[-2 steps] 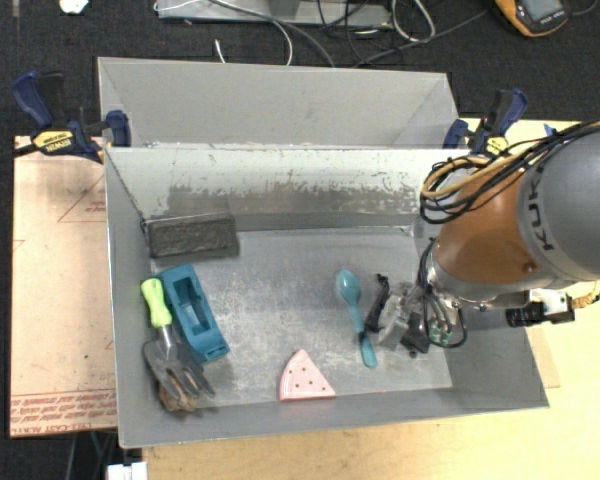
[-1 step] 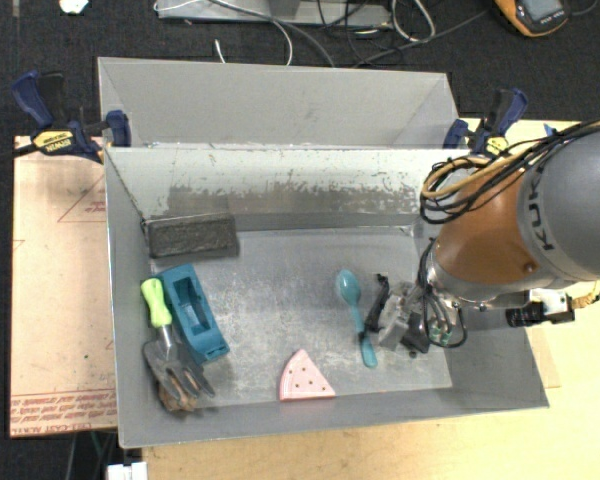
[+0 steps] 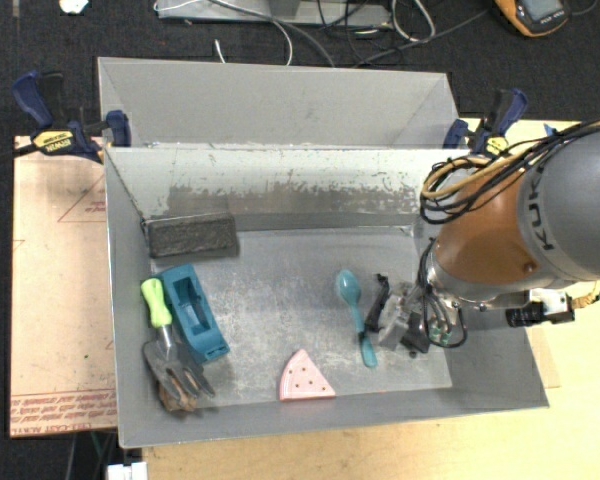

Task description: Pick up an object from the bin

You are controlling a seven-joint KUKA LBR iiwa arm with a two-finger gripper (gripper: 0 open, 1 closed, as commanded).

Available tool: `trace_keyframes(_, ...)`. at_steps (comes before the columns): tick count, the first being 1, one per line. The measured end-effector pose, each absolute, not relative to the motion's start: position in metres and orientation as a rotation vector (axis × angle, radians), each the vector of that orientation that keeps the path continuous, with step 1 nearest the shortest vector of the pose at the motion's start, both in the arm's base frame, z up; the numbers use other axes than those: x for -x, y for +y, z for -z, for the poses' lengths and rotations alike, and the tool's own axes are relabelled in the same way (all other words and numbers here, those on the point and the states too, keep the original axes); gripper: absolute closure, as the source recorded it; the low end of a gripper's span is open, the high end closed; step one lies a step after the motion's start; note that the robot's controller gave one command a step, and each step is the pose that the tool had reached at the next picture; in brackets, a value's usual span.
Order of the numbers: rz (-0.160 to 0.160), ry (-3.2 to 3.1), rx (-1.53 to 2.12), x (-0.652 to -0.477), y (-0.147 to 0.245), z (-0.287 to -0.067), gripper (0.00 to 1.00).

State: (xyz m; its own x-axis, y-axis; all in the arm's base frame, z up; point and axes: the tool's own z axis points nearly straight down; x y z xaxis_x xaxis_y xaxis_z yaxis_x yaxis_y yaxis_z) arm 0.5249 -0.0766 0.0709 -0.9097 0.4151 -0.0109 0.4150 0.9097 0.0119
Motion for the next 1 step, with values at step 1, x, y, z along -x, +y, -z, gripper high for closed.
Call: trace_keyframes(1,-0.015,3.057,-0.665,-0.5249,-0.0767,-0.0709,1.0)
